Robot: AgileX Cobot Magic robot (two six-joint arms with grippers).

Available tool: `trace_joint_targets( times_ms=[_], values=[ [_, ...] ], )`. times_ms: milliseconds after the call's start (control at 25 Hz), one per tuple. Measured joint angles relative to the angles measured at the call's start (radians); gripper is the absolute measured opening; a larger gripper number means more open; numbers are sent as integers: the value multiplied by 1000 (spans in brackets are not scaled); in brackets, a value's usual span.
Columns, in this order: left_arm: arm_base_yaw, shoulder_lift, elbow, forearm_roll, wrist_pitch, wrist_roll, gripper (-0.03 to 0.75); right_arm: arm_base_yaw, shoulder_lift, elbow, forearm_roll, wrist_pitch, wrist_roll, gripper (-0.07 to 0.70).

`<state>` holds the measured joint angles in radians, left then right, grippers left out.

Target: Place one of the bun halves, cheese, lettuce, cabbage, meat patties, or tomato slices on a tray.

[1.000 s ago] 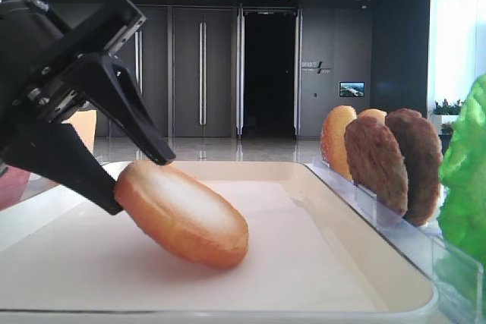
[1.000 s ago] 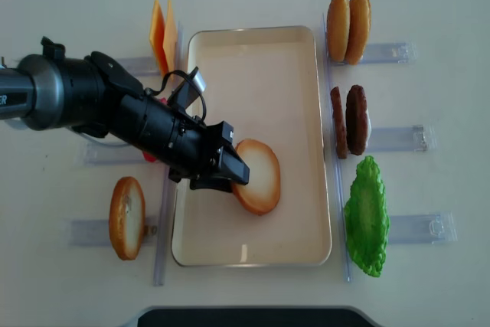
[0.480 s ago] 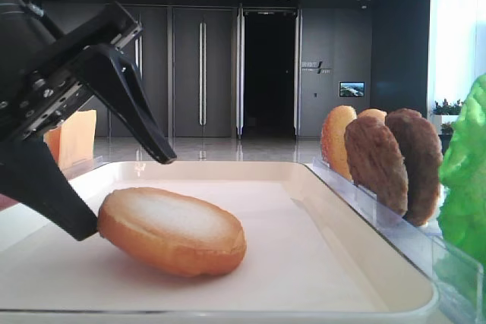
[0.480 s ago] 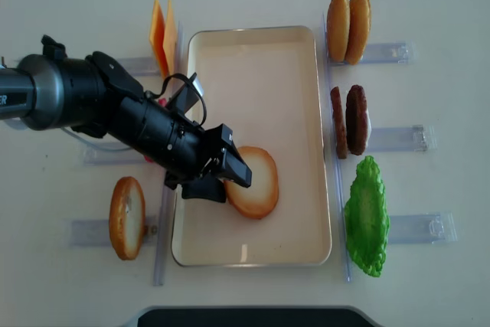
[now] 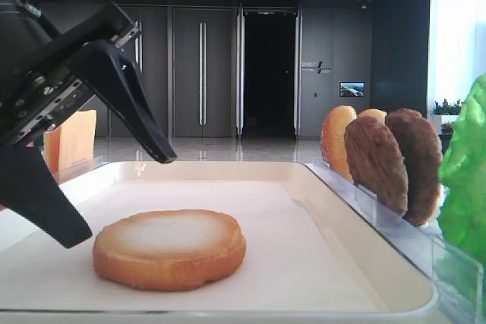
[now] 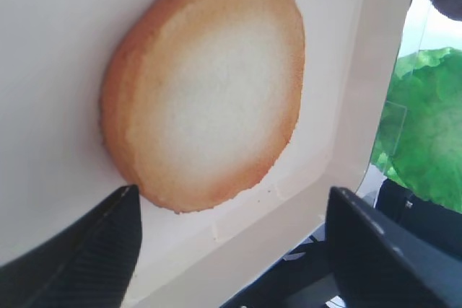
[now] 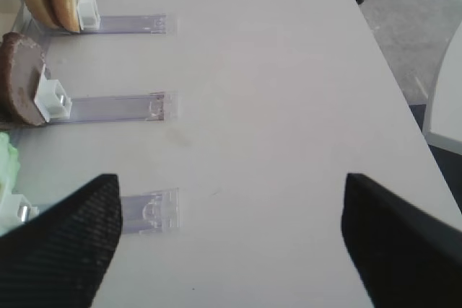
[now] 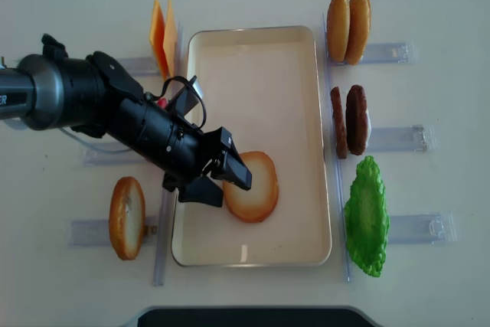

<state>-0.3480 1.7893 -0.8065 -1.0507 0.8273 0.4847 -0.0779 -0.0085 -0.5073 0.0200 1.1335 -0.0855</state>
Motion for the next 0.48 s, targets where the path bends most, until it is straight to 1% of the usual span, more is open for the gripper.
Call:
trace_joint_targets(
  times_ms=[240,360,480],
  values=[
    [0,0,0,20,31,0,601,0,0,0,0,0,0,587],
    [0,0,-3,27,58,12,601,0,0,0,0,0,0,587],
    [0,0,-27,79,89,16,601,0,0,0,0,0,0,587]
  ],
)
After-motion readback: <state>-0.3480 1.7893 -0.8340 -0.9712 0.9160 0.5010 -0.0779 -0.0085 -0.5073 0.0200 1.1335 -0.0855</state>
